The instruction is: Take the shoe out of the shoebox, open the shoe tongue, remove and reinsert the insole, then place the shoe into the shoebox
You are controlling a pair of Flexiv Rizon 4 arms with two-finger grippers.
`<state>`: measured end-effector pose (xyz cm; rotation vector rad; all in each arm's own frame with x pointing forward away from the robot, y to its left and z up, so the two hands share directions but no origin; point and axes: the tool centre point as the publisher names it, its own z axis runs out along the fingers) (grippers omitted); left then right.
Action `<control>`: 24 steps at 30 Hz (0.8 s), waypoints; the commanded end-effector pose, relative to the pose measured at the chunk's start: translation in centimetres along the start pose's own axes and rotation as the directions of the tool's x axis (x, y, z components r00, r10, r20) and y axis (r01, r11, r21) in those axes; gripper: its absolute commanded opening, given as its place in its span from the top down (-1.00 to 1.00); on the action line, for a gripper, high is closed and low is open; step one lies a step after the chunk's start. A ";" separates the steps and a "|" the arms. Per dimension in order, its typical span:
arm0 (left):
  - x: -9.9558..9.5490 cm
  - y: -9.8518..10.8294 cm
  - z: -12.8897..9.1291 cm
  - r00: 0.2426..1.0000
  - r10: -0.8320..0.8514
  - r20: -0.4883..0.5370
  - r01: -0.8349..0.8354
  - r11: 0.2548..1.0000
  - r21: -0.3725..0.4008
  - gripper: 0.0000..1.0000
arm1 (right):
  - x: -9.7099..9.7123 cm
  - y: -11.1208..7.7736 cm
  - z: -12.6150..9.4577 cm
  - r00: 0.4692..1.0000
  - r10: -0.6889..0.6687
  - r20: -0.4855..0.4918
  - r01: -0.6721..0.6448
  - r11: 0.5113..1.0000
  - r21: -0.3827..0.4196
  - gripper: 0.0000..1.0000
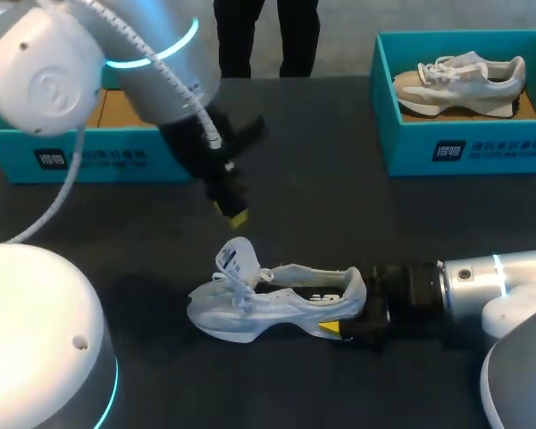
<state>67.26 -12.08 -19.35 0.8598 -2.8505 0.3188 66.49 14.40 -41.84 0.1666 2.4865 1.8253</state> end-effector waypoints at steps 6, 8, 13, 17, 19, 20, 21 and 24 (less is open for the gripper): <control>0.3 -2.4 0.3 0.977 0.215 -0.004 -0.211 0.953 -0.219 1.00 | 0.0 0.0 0.0 1.000 -0.001 0.002 0.001 1.000 0.002 1.00; 0.3 -2.4 0.3 0.977 0.215 -0.004 -0.211 0.953 -0.219 1.00 | 0.0 0.0 0.0 1.000 -0.001 0.002 0.001 1.000 0.002 1.00; 0.3 -2.4 0.3 0.977 0.215 -0.004 -0.211 0.953 -0.219 1.00 | 0.0 0.0 0.0 1.000 -0.001 0.002 0.001 1.000 0.002 1.00; 0.3 -2.4 0.3 0.977 0.215 -0.004 -0.211 0.953 -0.219 1.00 | 0.0 0.0 0.0 1.000 -0.001 0.002 0.001 1.000 0.002 1.00; 0.2 -2.5 1.3 0.966 0.256 -0.040 -0.258 0.939 -0.227 1.00 | 0.0 0.0 0.0 1.000 -0.001 0.002 0.001 1.000 0.002 1.00; 0.2 -2.6 1.7 0.964 0.263 -0.030 -0.262 0.938 -0.228 1.00 | 0.0 0.0 0.0 1.000 -0.001 0.002 0.001 1.000 0.002 1.00; 0.3 -2.7 2.0 0.959 0.282 -0.017 -0.279 0.936 -0.217 1.00 | 0.0 0.0 0.0 1.000 -0.001 0.002 0.001 1.000 0.002 1.00; 0.6 -2.9 2.9 0.946 0.325 -0.012 -0.322 0.928 -0.190 1.00 | 0.0 0.0 0.0 1.000 -0.001 0.002 0.001 1.000 0.002 1.00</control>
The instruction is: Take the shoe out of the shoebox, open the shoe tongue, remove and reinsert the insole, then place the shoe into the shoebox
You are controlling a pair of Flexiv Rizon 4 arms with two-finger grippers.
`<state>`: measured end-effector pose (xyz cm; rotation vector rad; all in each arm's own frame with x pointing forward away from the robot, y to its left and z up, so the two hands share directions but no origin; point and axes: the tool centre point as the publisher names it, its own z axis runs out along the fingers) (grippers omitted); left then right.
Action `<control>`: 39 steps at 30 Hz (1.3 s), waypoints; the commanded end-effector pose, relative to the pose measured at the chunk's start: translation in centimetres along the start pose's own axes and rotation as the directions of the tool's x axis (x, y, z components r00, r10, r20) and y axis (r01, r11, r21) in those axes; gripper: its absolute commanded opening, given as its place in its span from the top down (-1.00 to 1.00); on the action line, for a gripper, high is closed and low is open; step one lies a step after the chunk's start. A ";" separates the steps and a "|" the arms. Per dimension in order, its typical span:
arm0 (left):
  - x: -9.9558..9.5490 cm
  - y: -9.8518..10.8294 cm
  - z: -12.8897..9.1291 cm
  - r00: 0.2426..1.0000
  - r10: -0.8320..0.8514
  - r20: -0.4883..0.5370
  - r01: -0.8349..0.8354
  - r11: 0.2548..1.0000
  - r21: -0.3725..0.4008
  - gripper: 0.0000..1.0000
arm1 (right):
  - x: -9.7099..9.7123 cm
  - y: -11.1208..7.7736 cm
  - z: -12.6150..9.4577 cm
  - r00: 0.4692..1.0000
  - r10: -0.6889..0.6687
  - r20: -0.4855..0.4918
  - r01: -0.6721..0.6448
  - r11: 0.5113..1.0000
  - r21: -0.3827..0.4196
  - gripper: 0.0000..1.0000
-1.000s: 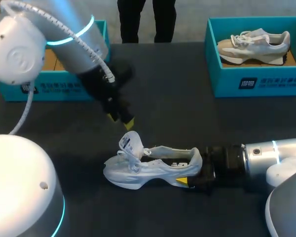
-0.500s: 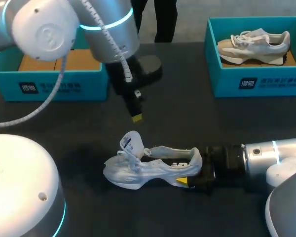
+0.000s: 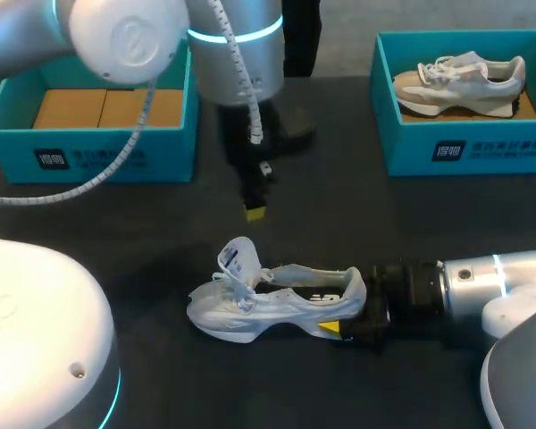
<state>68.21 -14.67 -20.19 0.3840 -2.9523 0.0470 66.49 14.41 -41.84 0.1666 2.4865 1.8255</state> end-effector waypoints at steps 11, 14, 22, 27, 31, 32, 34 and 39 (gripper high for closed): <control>0.4 -2.1 5.1 0.968 0.249 -0.025 -0.246 0.964 0.104 1.00 | 0.0 0.0 0.0 1.000 -0.001 0.002 0.001 1.000 0.002 1.00; 0.4 -2.1 5.1 0.968 0.249 -0.025 -0.246 0.964 0.104 1.00 | 0.0 0.0 0.0 1.000 -0.001 0.002 0.001 1.000 0.002 1.00; 0.4 -2.1 5.1 0.968 0.249 -0.025 -0.246 0.964 0.104 1.00 | 0.0 0.0 0.0 1.000 -0.001 0.002 0.001 1.000 0.002 1.00; 0.4 -3.1 6.6 0.954 0.295 -0.052 -0.290 0.953 0.087 1.00 | 0.0 0.0 0.0 1.000 -0.001 0.002 0.001 1.000 0.002 1.00; 0.6 -3.4 7.9 0.930 0.359 -0.075 -0.351 0.931 0.097 1.00 | 0.0 0.0 0.0 1.000 -0.001 0.002 0.001 1.000 0.002 1.00; 0.5 -3.5 8.1 0.930 0.358 -0.082 -0.350 0.932 0.099 1.00 | 0.0 0.0 0.0 1.000 -0.001 0.002 0.001 1.000 0.002 1.00; 0.3 -3.7 8.4 0.923 0.375 -0.084 -0.367 0.925 0.100 1.00 | 0.0 0.0 0.0 1.000 -0.001 0.002 0.001 1.000 0.002 1.00; 0.4 -4.0 9.6 0.903 0.421 -0.084 -0.413 0.905 0.097 1.00 | 0.0 0.0 0.0 1.000 -0.001 0.002 0.001 1.000 0.002 1.00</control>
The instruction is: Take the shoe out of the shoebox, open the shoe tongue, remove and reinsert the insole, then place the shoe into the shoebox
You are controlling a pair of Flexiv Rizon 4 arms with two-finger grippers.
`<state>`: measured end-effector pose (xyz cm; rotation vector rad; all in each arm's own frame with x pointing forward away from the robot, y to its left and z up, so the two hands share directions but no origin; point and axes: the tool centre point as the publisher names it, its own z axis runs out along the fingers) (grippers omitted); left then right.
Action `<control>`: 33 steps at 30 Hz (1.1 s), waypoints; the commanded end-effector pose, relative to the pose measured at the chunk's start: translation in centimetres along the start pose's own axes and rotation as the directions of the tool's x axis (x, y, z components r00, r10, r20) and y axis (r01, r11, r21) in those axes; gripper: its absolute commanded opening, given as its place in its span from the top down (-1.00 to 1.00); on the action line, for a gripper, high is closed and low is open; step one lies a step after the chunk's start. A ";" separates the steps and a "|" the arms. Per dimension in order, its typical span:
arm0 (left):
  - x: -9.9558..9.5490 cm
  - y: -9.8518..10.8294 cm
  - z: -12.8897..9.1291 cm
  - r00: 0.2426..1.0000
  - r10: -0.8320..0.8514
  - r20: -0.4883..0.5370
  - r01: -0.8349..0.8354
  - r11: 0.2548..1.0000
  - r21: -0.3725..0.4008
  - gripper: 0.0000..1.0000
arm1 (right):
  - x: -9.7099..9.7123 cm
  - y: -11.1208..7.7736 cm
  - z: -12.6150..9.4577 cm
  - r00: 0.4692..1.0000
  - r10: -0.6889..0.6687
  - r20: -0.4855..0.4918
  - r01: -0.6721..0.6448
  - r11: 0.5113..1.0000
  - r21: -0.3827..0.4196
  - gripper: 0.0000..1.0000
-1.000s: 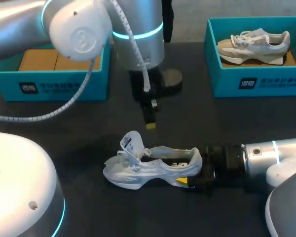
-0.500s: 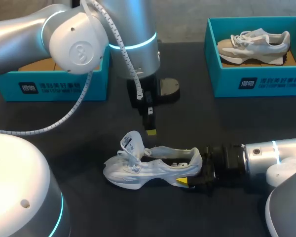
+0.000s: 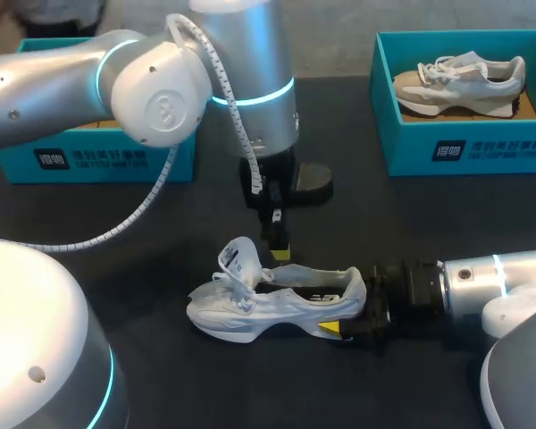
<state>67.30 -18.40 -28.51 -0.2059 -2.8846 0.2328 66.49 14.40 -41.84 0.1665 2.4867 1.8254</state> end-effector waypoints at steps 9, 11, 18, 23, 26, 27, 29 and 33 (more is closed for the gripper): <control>-0.9 -0.7 3.5 0.998 0.061 -0.020 -0.062 0.998 -0.029 1.00 | 0.0 0.0 0.0 1.000 -0.001 0.002 0.001 1.000 0.002 1.00; -0.8 -0.8 4.0 0.998 0.067 -0.008 -0.067 0.997 -0.038 1.00 | 0.0 0.0 0.0 1.000 -0.001 0.002 0.001 1.000 0.002 1.00; -1.4 -0.9 6.0 0.998 0.069 -0.006 -0.070 0.996 -0.056 1.00 | 0.0 0.0 0.0 1.000 -0.001 0.002 0.001 1.000 0.002 1.00; -1.8 -0.8 7.1 0.997 0.064 -0.038 -0.067 0.996 -0.059 1.00 | 0.0 0.0 0.0 1.000 -0.001 0.002 0.001 1.000 0.002 1.00; -1.4 -0.8 7.7 0.996 0.076 -0.054 -0.079 0.995 -0.063 1.00 | 0.0 0.0 0.0 1.000 -0.001 0.002 0.001 1.000 0.002 1.00; -1.2 -0.8 8.0 0.995 0.077 -0.059 -0.080 0.995 -0.065 1.00 | 0.0 0.0 0.0 1.000 -0.001 0.002 0.001 1.000 0.002 1.00; -1.0 -0.7 8.4 0.994 0.077 -0.075 -0.082 0.994 -0.065 1.00 | 0.0 0.0 0.0 1.000 -0.001 0.002 0.001 1.000 0.002 1.00; -0.5 -0.6 9.2 0.992 0.078 -0.102 -0.085 0.994 -0.067 1.00 | 0.0 0.0 0.0 1.000 -0.001 0.002 0.001 1.000 0.002 1.00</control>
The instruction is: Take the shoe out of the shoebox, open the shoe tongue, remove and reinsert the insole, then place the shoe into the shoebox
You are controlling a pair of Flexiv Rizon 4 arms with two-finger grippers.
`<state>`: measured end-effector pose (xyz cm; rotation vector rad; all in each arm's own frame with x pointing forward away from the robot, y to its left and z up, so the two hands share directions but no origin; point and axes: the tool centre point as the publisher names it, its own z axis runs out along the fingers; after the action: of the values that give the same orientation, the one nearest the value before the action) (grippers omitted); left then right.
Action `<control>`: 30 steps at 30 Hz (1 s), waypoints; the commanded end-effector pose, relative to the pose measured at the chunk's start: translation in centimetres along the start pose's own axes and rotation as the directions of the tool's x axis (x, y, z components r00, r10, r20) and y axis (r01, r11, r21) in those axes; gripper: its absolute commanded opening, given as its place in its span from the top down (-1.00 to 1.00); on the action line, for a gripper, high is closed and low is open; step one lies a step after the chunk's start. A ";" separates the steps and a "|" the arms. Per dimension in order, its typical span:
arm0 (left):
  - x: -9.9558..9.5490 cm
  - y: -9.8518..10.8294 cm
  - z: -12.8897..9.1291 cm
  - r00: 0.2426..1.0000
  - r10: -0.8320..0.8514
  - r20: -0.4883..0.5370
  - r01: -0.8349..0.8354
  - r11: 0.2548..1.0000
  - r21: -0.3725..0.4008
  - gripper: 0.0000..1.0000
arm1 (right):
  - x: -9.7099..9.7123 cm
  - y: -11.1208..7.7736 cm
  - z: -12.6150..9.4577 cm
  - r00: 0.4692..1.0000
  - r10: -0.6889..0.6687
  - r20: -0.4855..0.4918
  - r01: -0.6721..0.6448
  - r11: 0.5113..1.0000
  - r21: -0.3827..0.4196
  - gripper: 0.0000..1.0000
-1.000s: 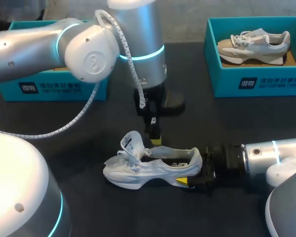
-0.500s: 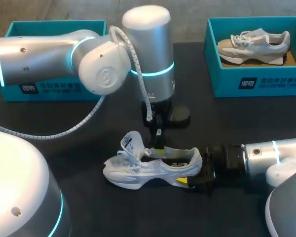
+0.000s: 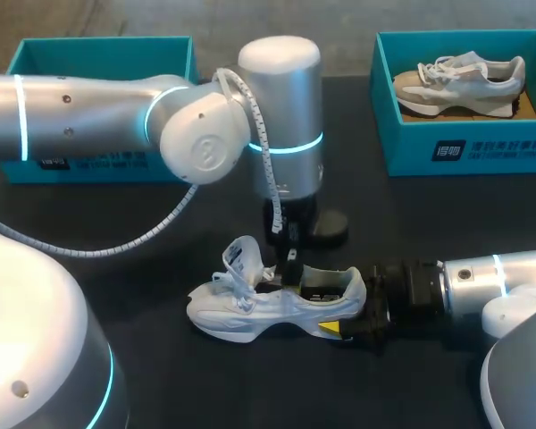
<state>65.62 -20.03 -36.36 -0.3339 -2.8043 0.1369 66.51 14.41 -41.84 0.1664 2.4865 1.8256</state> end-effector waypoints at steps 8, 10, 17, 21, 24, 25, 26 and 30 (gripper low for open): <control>0.3 0.1 2.1 0.999 -0.002 -0.055 0.001 1.000 -0.017 1.00 | 0.1 0.0 0.0 1.000 -0.001 0.002 0.001 1.000 0.002 1.00; 0.5 0.2 2.2 0.998 -0.001 -0.060 -0.001 1.000 -0.022 1.00 | 0.1 0.0 0.0 1.000 -0.001 0.002 0.001 1.000 0.002 1.00; 1.1 0.1 3.4 0.997 -0.007 -0.075 0.005 1.000 -0.028 1.00 | 0.1 0.0 0.0 1.000 -0.001 0.002 0.001 1.000 0.002 1.00; 0.8 0.4 4.0 0.998 -0.034 -0.050 0.033 0.999 -0.026 1.00 | 0.1 0.0 0.0 1.000 -0.001 0.002 0.001 1.000 0.002 1.00; 0.5 0.5 4.5 0.998 -0.049 -0.045 0.047 0.998 -0.034 1.00 | 0.1 0.0 0.0 1.000 -0.001 0.002 0.001 1.000 0.002 1.00; 0.5 0.6 4.7 0.998 -0.053 -0.045 0.051 0.998 -0.038 1.00 | 0.1 0.0 0.0 1.000 -0.001 0.002 0.001 1.000 0.002 1.00; 0.5 0.6 4.8 0.998 -0.055 -0.044 0.054 0.998 -0.039 1.00 | 0.1 0.0 0.0 1.000 -0.001 0.002 0.001 1.000 0.002 1.00; 0.9 0.7 4.9 0.997 -0.053 -0.047 0.051 0.998 -0.041 1.00 | 0.1 0.0 0.0 1.000 -0.001 0.002 0.001 1.000 0.002 1.00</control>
<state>63.70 -19.41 -40.30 -0.2668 -2.7680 0.0636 66.47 14.40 -41.89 0.1656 2.4870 1.8251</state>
